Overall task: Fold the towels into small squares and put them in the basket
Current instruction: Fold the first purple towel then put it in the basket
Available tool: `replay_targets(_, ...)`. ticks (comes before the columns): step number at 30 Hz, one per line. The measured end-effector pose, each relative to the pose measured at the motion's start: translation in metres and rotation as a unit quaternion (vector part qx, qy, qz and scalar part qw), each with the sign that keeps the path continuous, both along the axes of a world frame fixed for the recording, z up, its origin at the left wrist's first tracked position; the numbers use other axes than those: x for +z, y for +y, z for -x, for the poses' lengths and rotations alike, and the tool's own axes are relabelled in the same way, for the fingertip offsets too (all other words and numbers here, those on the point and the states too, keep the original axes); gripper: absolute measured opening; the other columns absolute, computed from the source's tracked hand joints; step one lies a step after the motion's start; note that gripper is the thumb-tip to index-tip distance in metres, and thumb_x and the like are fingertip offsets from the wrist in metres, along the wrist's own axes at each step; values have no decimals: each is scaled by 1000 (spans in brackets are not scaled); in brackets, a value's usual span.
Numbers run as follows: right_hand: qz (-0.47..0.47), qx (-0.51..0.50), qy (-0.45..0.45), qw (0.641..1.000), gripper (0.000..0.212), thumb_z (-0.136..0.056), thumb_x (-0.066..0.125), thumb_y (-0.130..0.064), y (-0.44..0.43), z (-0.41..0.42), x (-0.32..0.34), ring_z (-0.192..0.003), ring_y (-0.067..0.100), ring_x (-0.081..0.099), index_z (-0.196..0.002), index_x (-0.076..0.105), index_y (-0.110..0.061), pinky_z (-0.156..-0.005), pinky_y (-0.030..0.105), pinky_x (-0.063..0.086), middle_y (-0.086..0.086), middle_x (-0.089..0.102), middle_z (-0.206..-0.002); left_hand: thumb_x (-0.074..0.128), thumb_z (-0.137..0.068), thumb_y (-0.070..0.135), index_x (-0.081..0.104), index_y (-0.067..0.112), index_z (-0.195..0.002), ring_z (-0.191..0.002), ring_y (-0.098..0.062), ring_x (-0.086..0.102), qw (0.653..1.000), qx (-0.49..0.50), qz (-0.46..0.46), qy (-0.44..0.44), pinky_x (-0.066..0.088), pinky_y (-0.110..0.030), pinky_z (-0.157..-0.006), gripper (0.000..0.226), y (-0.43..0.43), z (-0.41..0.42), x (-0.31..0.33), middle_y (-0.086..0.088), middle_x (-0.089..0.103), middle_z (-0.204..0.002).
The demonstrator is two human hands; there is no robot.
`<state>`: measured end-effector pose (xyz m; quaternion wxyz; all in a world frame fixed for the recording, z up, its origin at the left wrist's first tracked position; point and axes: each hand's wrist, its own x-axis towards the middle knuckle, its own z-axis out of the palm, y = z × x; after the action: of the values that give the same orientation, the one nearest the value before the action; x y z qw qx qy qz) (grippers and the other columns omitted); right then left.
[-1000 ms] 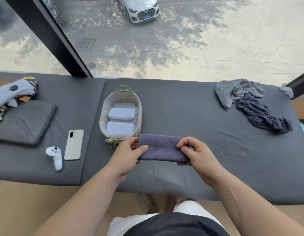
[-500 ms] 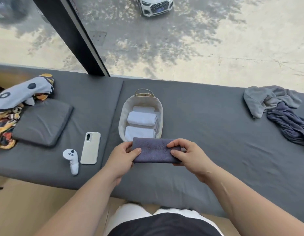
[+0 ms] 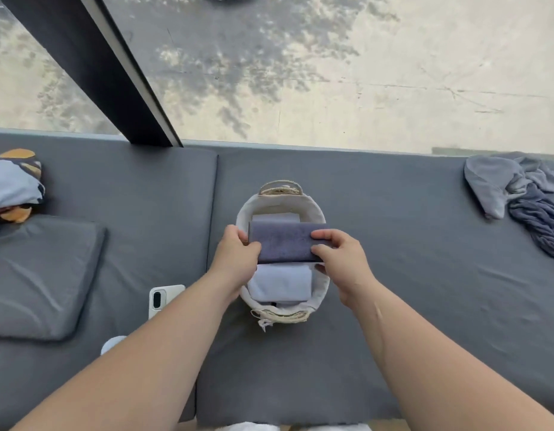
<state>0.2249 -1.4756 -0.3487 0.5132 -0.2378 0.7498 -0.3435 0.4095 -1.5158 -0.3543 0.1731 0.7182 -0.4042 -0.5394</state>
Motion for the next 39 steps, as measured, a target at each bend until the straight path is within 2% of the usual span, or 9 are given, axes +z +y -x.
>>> replay_targets(3, 14, 16, 27, 999, 32, -87, 59, -4, -31, -6, -38, -90, 15, 67, -100, 69, -31, -89, 44, 59, -5, 68, -103, 52, -91, 18, 35, 25, -77, -68, -22, 42, 998, 3, 37, -42, 52, -48, -65, 23, -25, 13, -38, 0, 46, -77)
replay_targets(6, 29, 58, 120, 991, 32, -91, 55, -7, -50, -12, -73, -103, 15, 62, -111, 68, -27, -95, 32, 52, -4, 66, -114, 50, -94, 13, 38, 19, -81, -66, -21, 41, 992, 15, 81, -100, 34, -33, -55, 18, -40, 27, -69, 2, 47, -74)
replay_targets(12, 53, 94, 205, 973, 35, -95, 50, -6, -78, -24, -114, -118, 13, 53, -123, 67, -16, -94, 15, 35, 0, 50, -136, 50, -88, 2, 41, 13, -89, -82, -23, 44, 977, -20, 148, -153, 22, -27, -62, 14, -57, 42, -104, -5, 51, -95)
replay_targets(16, 40, 128, 250, 959, 38, -98, 46, -9, -81, -23, -125, -124, 12, 46, -130, 63, -18, -86, 4, 23, 0, 46, -142, 49, -88, 0, 47, 10, -98, -94, -25, 47, 975, -44, 143, -165, 31, -26, -73, 14, -55, 48, -108, -7, 50, -107)
replay_targets(20, 23, 154, 250, 956, 41, -99, 43, -8, -76, -21, -131, -121, 15, 46, -134, 60, -21, -87, 8, 24, 2, 44, -140, 52, -91, 8, 49, 6, -116, -115, -33, 53, 968, -129, 83, -198, 44, -41, -94, 25, -54, 48, -112, -15, 54, -128)
replay_targets(27, 11, 186, 249, 950, 49, -93, 42, 0, -73, -16, -127, -116, 13, 48, -133, 62, -20, -90, 13, 29, 0, 45, -138, 47, -92, 23, 61, 21, -112, -135, -31, 26, 831, -383, 169, -366, 25, -42, -111, 25, 2, 40, -101, -11, 14, -158)
replay_targets(32, 14, 211, 280, 936, 48, -94, 43, -3, -71, -19, -128, -126, 22, 48, -136, 58, -20, -101, 25, 38, 4, 43, -142, 39, -96, 23, 31, 13, -152, -148, -41, -20, 716, -531, 139, -431, -13, -62, -115, 57, 17, 32, -105, -10, -30, -160)
replay_targets(36, 31, 237, 303, 923, 48, -97, 46, -8, -60, -20, -129, -138, 30, 37, -144, 50, -16, -113, 40, 35, 12, 34, -152, 35, -98, 22, 8, 6, -158, -152, -35, -13, 675, -589, 111, -431, -7, -65, -117, 68, 20, 26, -104, -12, -16, -165)
replay_targets(39, -16, 310, 321, 895, 63, -100, 48, -23, -46, -20, -132, -150, 30, 11, -158, 24, -21, -122, 42, 19, 13, 3, -166, 35, -98, 20, 3, 6, -158, -153, -31, -6, 673, -604, 91, -416, -3, -60, -120, 70, 20, 22, -102, -12, -14, -165)
